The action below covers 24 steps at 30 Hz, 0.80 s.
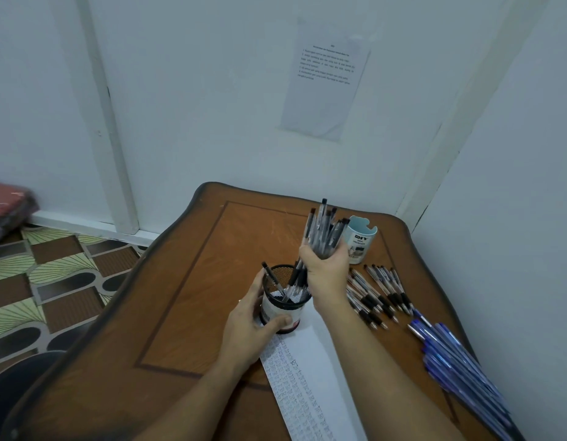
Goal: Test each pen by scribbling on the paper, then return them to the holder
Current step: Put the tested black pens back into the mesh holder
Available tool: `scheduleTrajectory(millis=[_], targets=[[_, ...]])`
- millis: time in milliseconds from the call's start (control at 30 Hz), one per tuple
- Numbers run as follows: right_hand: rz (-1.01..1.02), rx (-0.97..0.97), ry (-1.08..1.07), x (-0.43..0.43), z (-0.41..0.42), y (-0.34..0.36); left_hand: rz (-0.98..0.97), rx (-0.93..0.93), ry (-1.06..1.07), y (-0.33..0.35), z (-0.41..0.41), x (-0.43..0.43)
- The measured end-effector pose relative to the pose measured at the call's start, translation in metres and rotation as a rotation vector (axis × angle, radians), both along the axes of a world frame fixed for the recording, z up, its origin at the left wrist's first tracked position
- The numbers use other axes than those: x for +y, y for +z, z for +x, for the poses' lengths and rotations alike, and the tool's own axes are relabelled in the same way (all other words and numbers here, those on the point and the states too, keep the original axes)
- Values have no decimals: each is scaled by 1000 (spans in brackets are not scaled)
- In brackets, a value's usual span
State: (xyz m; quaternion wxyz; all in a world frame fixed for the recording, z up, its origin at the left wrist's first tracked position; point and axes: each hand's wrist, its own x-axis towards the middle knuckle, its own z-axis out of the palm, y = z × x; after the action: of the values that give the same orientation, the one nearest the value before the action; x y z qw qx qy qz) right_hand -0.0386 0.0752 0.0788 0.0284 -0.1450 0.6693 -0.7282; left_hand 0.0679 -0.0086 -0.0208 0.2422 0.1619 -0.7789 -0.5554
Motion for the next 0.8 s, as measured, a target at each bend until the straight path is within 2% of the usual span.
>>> scheduleTrajectory(millis=[100,267,500,633,800], targets=[[-1,93,-50,-3,7,-9,-8,9,1,-2,-1,-1],[2,119,-50,-5,4,-24,5,33,3,-4,-2,-2],[158,1,-34,-4,4,-51,24,27,-12,-4,-2,-1],[130,5,49,-3,0,-54,20,24,-1,-5,-3,-2],[229,-54,219,5,-9,-54,27,29,-4,-5,-2,-2]])
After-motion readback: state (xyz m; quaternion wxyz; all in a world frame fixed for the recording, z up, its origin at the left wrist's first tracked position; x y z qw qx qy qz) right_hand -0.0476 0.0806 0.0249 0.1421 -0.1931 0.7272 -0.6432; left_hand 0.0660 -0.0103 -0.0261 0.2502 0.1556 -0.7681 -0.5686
